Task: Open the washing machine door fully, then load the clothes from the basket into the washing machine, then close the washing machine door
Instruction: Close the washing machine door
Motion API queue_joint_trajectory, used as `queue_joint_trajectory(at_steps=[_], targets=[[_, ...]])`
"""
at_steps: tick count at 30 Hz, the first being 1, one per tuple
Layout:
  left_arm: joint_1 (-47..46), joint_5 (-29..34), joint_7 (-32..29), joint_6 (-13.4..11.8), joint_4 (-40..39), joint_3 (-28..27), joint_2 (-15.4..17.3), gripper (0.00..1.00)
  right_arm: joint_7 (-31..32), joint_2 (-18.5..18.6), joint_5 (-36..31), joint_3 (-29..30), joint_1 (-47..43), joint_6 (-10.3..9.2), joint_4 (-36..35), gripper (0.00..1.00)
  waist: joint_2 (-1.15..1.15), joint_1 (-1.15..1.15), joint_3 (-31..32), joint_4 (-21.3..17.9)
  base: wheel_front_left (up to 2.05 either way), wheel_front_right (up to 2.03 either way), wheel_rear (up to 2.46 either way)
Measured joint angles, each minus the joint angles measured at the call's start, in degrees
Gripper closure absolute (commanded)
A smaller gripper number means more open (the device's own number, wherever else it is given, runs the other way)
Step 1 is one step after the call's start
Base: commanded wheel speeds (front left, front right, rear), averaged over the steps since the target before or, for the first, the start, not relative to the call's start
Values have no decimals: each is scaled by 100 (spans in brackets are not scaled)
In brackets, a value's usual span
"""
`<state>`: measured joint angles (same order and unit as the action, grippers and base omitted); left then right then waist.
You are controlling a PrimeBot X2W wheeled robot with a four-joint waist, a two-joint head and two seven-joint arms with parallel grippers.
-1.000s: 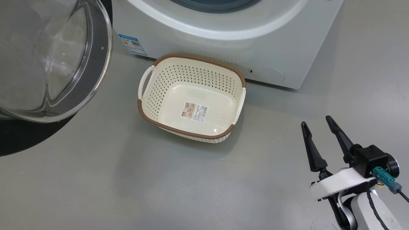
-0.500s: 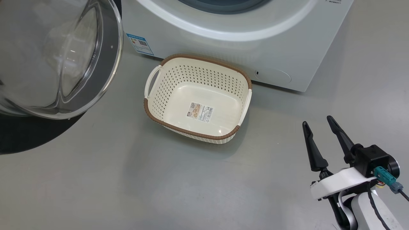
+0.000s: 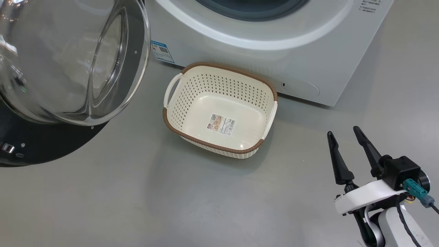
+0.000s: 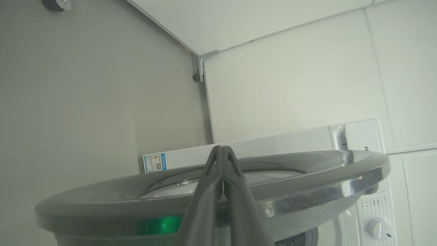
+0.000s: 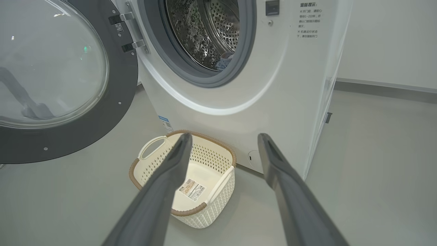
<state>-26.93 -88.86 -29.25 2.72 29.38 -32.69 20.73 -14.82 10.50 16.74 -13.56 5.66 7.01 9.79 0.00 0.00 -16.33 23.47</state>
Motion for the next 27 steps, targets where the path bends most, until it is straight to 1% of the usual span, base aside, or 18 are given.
queue_joint_trajectory(at_steps=[10,16,21,27], targets=[[261,-261,-658,80,-57,130,8,100,0,-96,87,-68,-37,0,102,0,0,0,193,154,0,0,0],[419,-263,-759,100,-83,107,55,100,0,-118,107,-183,-39,1,135,0,0,0,261,176,0,0,0],[471,-313,-870,111,-119,75,55,100,0,-118,123,-186,-39,0,144,0,0,0,283,144,0,0,0],[550,-297,-867,132,-148,21,71,100,0,-113,142,-171,-39,0,172,0,0,0,301,84,0,0,0]])
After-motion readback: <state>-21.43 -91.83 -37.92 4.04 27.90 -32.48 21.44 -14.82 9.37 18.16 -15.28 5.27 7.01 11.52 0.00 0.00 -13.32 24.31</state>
